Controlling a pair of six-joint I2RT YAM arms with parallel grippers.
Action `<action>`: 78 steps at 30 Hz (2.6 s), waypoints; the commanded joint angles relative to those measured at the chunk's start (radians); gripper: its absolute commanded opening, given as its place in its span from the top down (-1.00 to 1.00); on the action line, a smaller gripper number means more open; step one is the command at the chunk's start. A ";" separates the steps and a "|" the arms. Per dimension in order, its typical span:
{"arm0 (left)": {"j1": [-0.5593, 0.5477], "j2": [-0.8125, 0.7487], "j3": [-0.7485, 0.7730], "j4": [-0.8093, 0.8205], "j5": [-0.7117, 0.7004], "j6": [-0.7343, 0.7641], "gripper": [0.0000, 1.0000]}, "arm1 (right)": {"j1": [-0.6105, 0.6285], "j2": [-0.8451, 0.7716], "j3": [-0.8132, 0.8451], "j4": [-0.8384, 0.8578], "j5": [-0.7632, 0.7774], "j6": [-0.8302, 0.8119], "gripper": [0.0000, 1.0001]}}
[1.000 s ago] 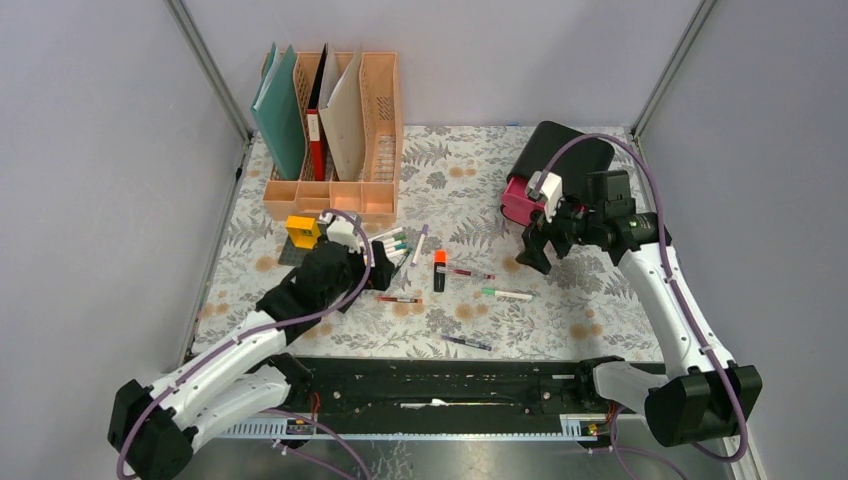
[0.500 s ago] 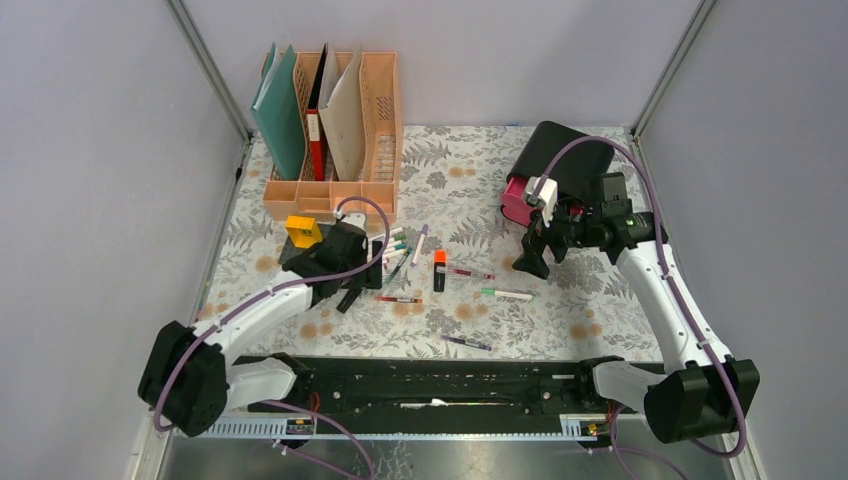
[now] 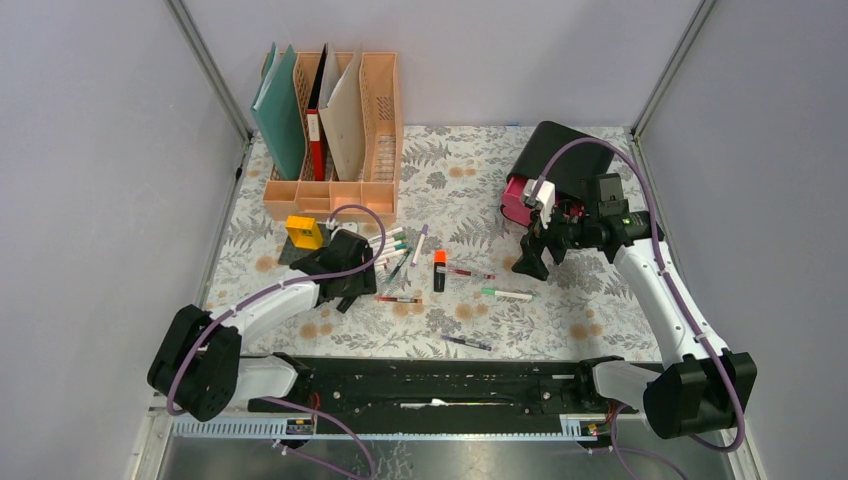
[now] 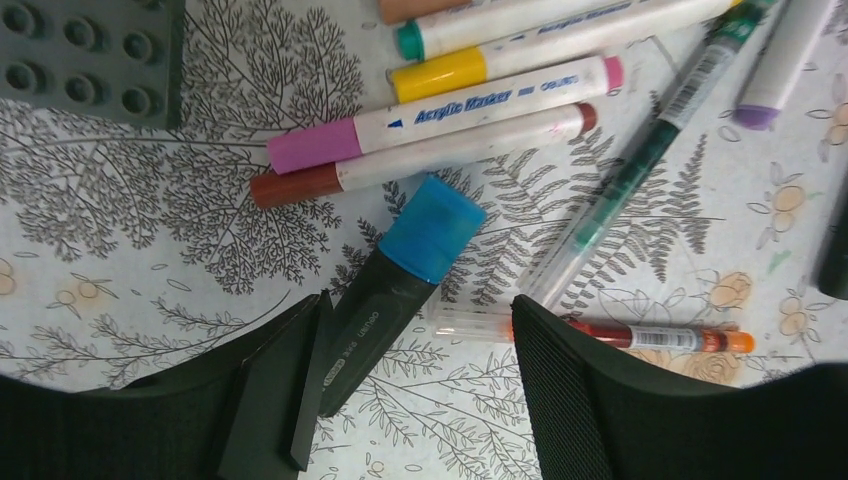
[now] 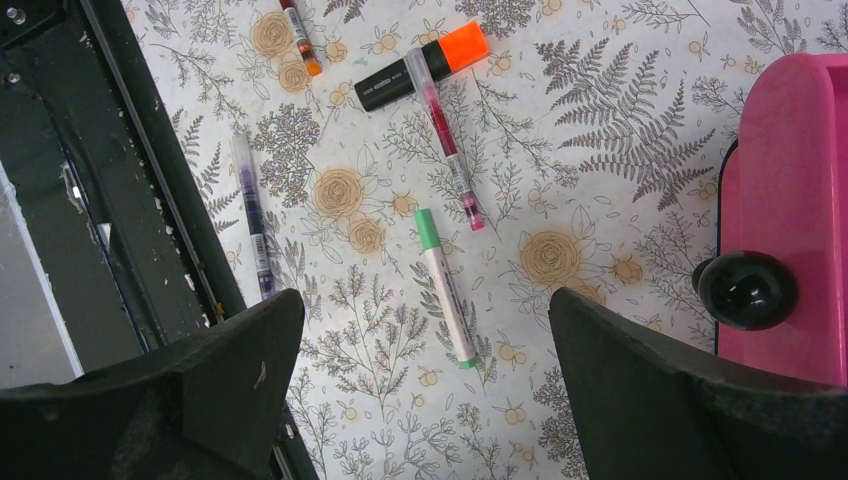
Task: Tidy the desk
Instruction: Pick up the stationery from the center of the board, then place the stationery in the drawer.
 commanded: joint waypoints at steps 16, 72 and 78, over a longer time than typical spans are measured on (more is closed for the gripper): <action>0.006 0.043 -0.100 0.133 -0.037 -0.098 0.07 | -0.004 -0.010 -0.018 -0.003 -0.030 -0.044 -0.99; -0.039 -0.614 -0.460 0.939 0.425 -0.526 1.00 | 0.004 -0.050 -0.061 0.083 -0.394 0.128 -0.99; -0.240 -0.441 -0.435 1.168 0.224 -0.521 1.00 | 0.049 -0.053 -0.093 0.168 -0.365 0.199 -0.99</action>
